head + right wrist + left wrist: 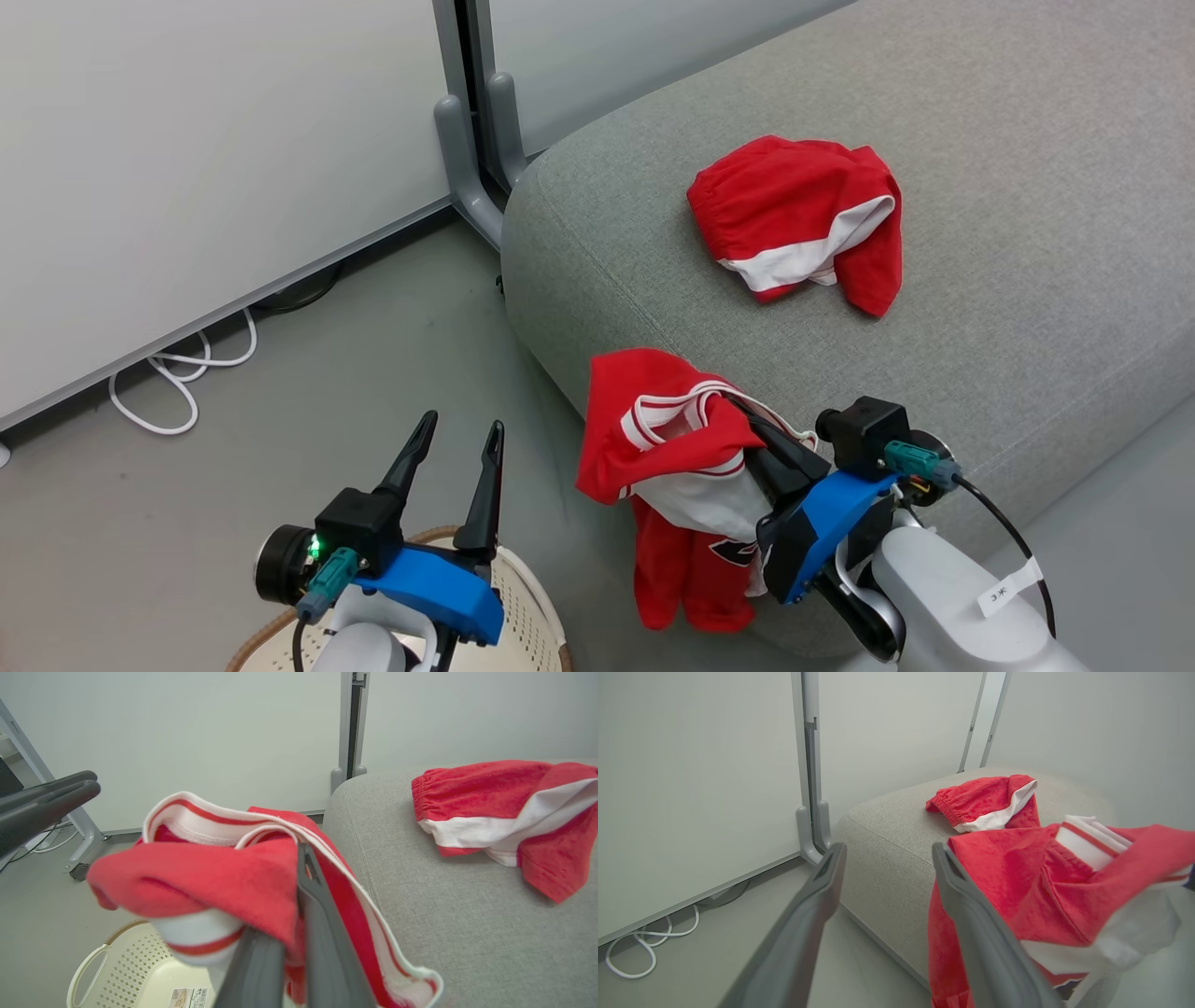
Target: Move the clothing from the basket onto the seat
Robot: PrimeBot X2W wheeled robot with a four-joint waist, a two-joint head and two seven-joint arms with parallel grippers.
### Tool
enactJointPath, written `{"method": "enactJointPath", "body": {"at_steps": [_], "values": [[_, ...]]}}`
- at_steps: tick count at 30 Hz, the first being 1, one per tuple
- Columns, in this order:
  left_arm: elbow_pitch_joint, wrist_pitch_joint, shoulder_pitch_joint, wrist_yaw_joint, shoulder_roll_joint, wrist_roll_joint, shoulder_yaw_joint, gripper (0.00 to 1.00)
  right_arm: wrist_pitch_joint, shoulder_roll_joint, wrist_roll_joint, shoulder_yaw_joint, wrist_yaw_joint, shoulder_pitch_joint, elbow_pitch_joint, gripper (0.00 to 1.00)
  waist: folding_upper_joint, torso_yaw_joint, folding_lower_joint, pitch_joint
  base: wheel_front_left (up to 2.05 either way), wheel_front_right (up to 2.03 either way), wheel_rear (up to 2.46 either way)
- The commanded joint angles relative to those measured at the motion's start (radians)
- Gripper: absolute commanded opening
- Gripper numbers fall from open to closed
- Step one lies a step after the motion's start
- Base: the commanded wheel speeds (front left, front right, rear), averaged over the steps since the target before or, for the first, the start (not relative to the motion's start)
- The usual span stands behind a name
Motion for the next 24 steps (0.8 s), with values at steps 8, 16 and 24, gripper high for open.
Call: {"method": "enactJointPath", "body": {"at_steps": [8, 16, 24], "values": [[-0.01, -0.003, -0.001, -0.002, 0.0, 0.005, -0.009, 1.0, -0.006, 0.0, -0.007, -0.017, 0.0, -0.018, -0.01, 0.0, 0.0, -0.002, 0.0, 0.016, 0.0, 0.0, 0.0], [-0.031, -0.003, -0.031, -0.002, 0.02, 0.007, -0.017, 1.0, 0.001, -0.009, 0.018, -0.052, 0.0, -0.119, -0.014, 0.0, 0.0, 0.008, 0.0, 0.075, 0.0, 0.0, 0.0], [-0.078, -0.003, -0.075, -0.002, 0.068, 0.011, -0.06, 1.0, 0.021, -0.098, 0.087, -0.131, 0.0, -0.308, -0.002, 0.0, 0.0, 0.035, 0.0, 0.178, 0.0, 0.0, 0.0]]}}
